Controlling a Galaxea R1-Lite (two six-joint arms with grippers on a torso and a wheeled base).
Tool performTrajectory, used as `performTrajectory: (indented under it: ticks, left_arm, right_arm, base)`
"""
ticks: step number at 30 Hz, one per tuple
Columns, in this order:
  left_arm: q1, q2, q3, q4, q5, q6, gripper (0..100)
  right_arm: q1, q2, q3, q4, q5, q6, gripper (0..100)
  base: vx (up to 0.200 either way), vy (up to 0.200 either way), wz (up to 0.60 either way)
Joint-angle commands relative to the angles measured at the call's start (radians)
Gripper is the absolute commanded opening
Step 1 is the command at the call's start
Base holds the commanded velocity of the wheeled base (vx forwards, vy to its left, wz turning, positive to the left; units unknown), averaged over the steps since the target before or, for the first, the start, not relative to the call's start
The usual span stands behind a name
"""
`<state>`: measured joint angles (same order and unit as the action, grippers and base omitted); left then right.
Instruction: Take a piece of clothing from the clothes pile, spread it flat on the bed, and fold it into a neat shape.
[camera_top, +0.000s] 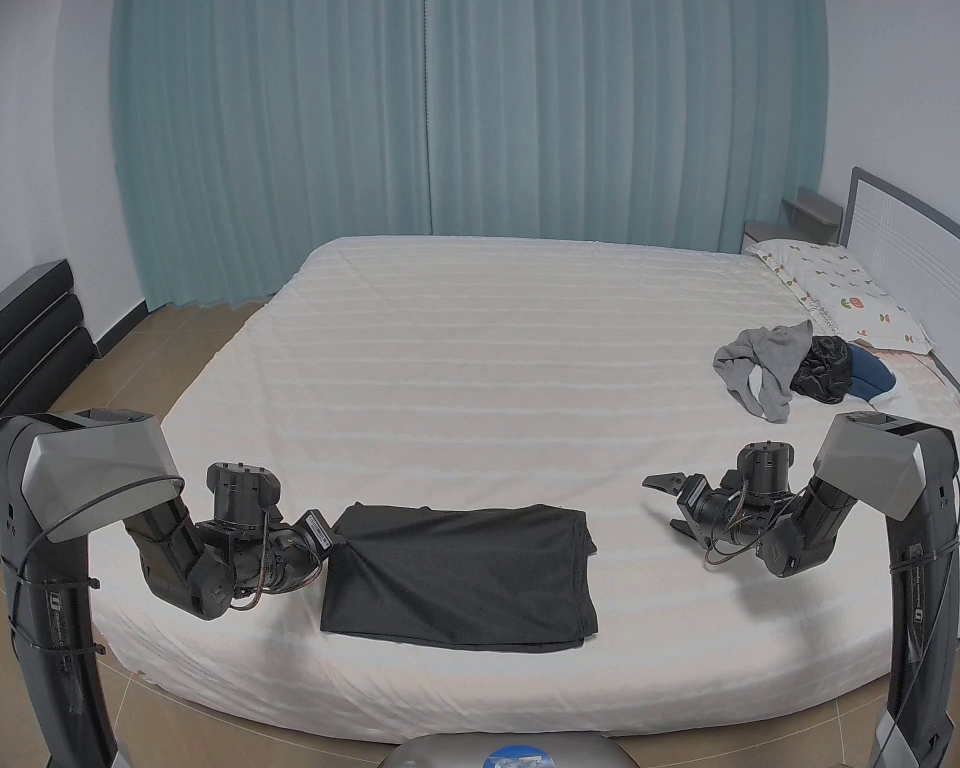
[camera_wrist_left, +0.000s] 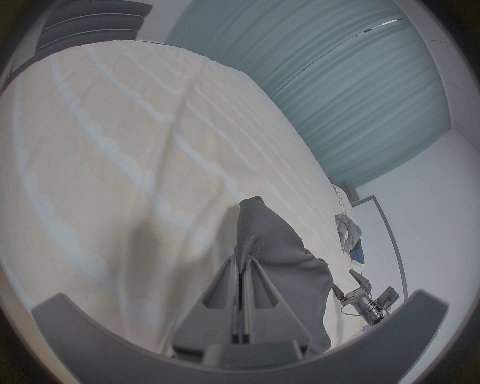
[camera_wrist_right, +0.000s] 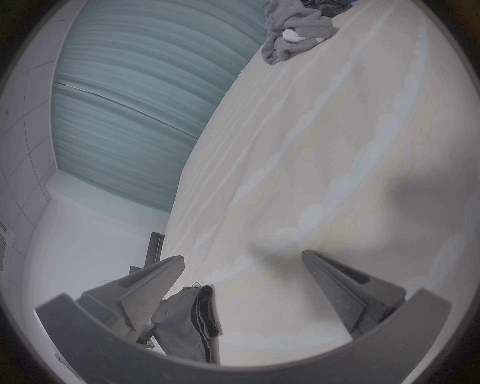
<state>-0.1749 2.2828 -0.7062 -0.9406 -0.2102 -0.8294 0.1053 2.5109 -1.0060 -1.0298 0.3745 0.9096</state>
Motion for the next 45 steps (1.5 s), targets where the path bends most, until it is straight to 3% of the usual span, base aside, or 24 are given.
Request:
performTrajectory:
  ticks: [1,10,26,27,45]
  left_arm:
    - [0.005,0.0,0.002,-0.001,0.0,-0.001,0]
    - [0.005,0.0,0.005,-0.001,0.002,-0.001,0]
    - [-0.005,0.001,0.027,-0.001,-0.001,-0.004,0]
    - [-0.005,0.001,0.027,-0.001,-0.001,-0.004,100]
    - [0.003,0.0,0.034,-0.003,-0.001,-0.004,100]
  right_arm:
    - [0.001,0.002,0.0,0.0,0.001,0.0,100]
    - [0.001,0.002,0.0,0.0,0.001,0.0,100]
    - [0.001,0.002,0.001,0.0,0.001,0.0,100]
    - [0.001,0.002,0.001,0.0,0.001,0.0,100]
    - [0.004,0.0,0.006,0.0,-0.003,0.0,100]
  base:
    - [0.0,0.2,0.0]
    - [0.0,0.2,0.0]
    - [0.0,0.0,0.0]
    - [0.0,0.0,0.0]
    - [0.0,0.0,0.0]
